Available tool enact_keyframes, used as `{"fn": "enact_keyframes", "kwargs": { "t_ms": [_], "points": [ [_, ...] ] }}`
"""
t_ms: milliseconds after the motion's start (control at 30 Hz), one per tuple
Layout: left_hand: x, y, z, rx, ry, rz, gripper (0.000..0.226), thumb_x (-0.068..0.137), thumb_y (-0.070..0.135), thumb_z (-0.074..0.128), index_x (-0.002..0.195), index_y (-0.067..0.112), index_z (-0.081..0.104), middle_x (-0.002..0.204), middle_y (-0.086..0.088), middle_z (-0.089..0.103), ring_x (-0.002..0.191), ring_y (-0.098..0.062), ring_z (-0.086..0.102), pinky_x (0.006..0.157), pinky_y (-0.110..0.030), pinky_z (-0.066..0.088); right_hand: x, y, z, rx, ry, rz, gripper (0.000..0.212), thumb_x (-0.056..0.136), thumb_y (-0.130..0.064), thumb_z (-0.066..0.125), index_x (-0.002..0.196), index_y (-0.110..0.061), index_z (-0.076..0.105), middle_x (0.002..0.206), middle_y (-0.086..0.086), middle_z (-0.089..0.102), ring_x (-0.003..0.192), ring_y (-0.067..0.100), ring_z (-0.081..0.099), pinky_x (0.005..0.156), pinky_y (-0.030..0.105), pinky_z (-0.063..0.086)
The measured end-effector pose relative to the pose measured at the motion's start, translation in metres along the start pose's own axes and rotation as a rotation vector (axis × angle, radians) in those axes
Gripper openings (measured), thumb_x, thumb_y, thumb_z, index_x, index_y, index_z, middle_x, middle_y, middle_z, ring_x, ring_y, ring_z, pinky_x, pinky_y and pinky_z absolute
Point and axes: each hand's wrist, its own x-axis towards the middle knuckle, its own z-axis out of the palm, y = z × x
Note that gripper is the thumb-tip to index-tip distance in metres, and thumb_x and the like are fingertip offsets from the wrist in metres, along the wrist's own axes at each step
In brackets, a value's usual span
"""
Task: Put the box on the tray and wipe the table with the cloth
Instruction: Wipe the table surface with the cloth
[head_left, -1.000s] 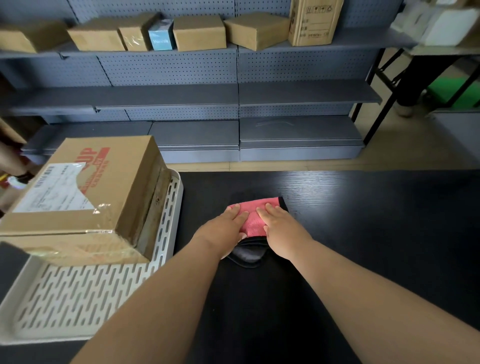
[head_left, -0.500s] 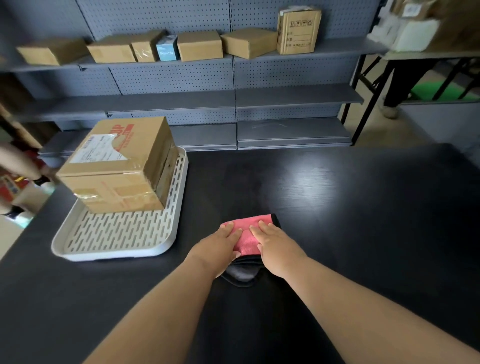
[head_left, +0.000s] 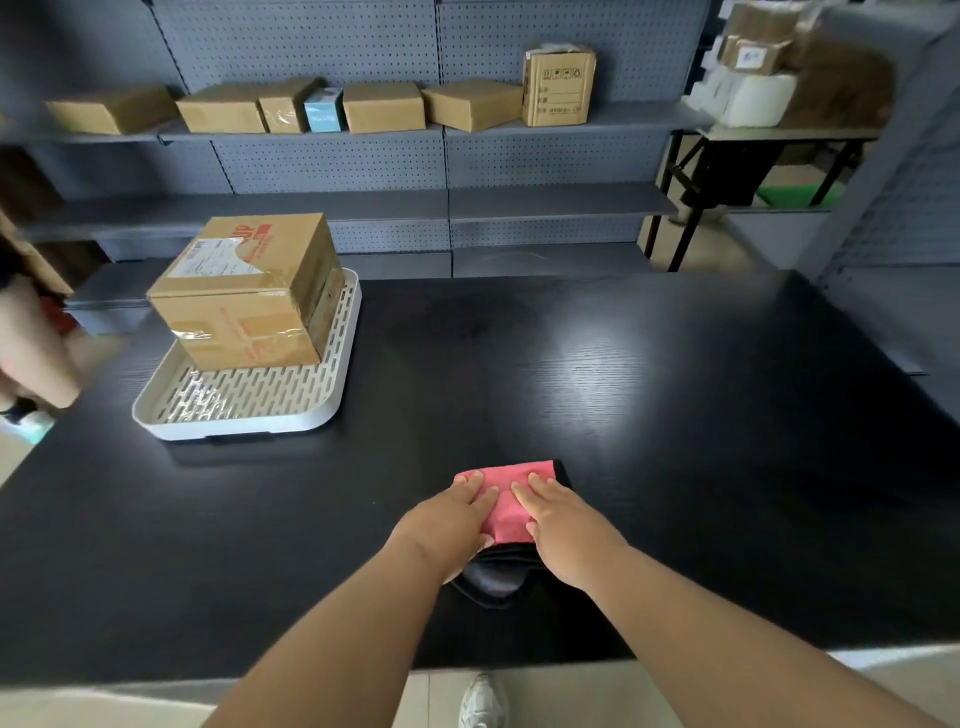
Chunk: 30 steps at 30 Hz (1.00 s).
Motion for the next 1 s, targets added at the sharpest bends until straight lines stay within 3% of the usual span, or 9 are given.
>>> {"fn": "enact_keyframes", "kwargs": {
  "t_ms": [367,1000],
  "points": [
    [0.022,0.035,-0.007,0.029,-0.037,0.054,0.064,0.1,0.034,0.039,0.153,0.02,0.005,0.161,0.0,-0.005,0.149,-0.018,0.002,0.117,-0.037,0.023,-0.018,0.037,-0.006,0.033,0.012,0.055,0.054,0.102,-0.022,0.031,0.151,-0.023,0.007,0.161,-0.003,-0.001,0.148,0.015,0.001,0.121,0.037,0.013],
    [0.128,-0.008,-0.069,0.008,-0.001,0.094,0.063,0.1,0.037,0.038,0.153,0.023,0.007,0.161,0.002,-0.004,0.148,-0.018,0.007,0.116,-0.037,0.024,0.098,0.066,-0.065,0.043,0.048,0.083,0.054,0.102,-0.02,0.032,0.151,-0.021,0.008,0.161,-0.001,0.001,0.148,0.018,0.002,0.121,0.038,0.013]
  ]
}}
